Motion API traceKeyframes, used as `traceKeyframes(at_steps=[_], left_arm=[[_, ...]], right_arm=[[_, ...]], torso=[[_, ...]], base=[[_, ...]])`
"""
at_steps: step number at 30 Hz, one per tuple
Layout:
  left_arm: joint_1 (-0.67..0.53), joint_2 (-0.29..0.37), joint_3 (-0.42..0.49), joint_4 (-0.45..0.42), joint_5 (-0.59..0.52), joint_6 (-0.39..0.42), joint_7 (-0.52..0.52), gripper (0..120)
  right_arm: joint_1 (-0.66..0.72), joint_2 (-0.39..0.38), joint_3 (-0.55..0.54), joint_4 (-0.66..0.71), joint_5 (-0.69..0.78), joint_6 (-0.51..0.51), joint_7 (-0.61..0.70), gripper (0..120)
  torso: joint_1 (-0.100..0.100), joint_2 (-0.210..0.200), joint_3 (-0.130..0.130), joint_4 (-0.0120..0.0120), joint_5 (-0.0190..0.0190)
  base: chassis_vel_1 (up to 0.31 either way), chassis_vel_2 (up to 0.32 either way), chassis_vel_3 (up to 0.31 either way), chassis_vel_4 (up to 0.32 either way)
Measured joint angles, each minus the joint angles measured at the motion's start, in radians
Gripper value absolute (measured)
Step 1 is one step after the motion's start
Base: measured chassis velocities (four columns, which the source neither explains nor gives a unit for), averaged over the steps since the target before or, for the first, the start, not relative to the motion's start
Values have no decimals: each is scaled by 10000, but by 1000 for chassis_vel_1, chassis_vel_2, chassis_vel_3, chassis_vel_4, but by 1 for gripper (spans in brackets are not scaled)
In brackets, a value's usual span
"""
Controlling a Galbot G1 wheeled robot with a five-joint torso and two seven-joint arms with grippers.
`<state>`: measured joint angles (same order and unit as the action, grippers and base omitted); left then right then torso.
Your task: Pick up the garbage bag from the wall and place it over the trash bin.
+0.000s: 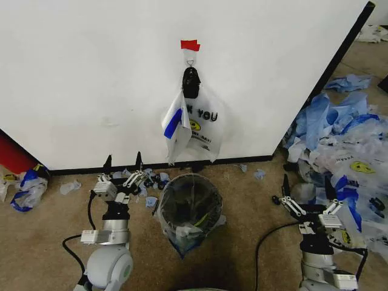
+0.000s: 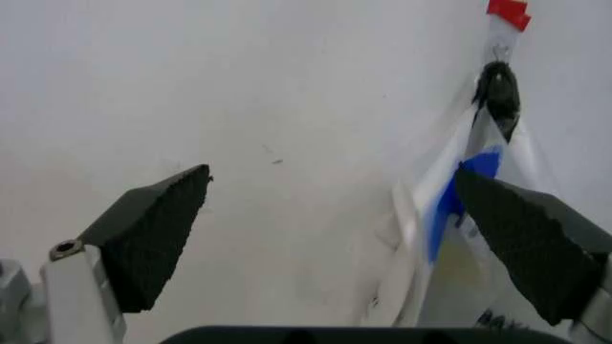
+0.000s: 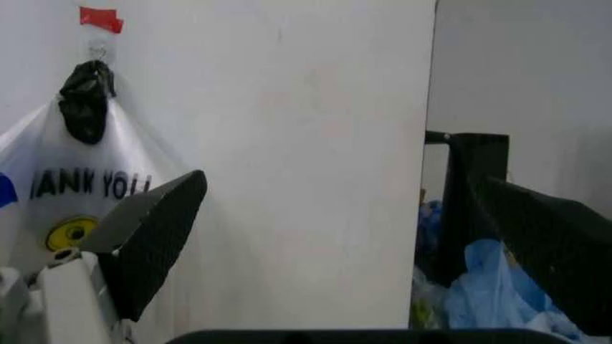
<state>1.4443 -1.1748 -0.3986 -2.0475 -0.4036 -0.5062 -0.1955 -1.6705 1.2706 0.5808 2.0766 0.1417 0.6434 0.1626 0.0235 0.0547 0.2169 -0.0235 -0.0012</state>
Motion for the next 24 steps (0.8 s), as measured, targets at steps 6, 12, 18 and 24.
traceKeyframes(at_steps=[6, 12, 18, 24], left_arm=[[300, 328, -355, 163, 1, -158, 110, 100], [495, 517, -296, 128, 1, -191, 97, 100], [496, 526, -273, 116, -1, -192, 80, 100], [488, 525, -264, 111, -4, -192, 73, 100]], right_arm=[[168, -395, -65, 19, 406, -201, -144, 100], [342, -758, -225, -29, 523, -324, -147, 100], [350, -770, -233, -35, 526, -328, -137, 100], [350, -766, -233, -38, 526, -329, -129, 100]], torso=[[0, 0, 0, -1, 0], [0, 0, 1, -1, -1], [0, 0, 0, -2, 0], [0, 0, 0, -1, 0]], base=[[0, 0, 0, 0], [0, 0, 0, 0], [0, 0, 0, 0], [0, 0, 0, 0]])
